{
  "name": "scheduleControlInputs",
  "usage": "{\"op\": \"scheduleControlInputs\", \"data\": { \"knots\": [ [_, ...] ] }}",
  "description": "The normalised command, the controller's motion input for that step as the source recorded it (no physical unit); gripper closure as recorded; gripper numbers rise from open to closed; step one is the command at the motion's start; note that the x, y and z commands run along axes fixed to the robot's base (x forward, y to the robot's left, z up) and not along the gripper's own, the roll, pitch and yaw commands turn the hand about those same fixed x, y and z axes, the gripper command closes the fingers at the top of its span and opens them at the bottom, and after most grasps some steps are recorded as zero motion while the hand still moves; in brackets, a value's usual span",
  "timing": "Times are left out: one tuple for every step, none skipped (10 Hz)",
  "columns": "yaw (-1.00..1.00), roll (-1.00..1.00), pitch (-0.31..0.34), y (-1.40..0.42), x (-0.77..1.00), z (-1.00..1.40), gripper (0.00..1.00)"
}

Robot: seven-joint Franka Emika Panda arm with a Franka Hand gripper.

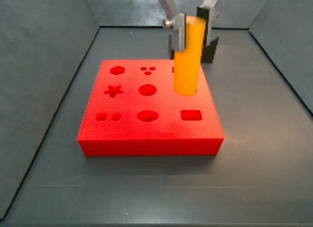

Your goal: Insert the oval object.

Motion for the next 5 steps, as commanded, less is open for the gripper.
{"op": "scheduleControlInputs", "data": {
  "knots": [
    [1.0,0.03,0.0,0.0,-0.02,-0.25,1.0],
    [1.0,0.07,0.0,0.0,-0.04,-0.29,1.0],
    [0.9,0.15,0.023,0.0,-0.15,-0.42,1.0],
    [0.87,0.17,0.027,0.0,-0.17,-0.41,1.0],
    [0.85,0.17,0.037,0.0,-0.19,-0.37,1.0]
  ]
}}
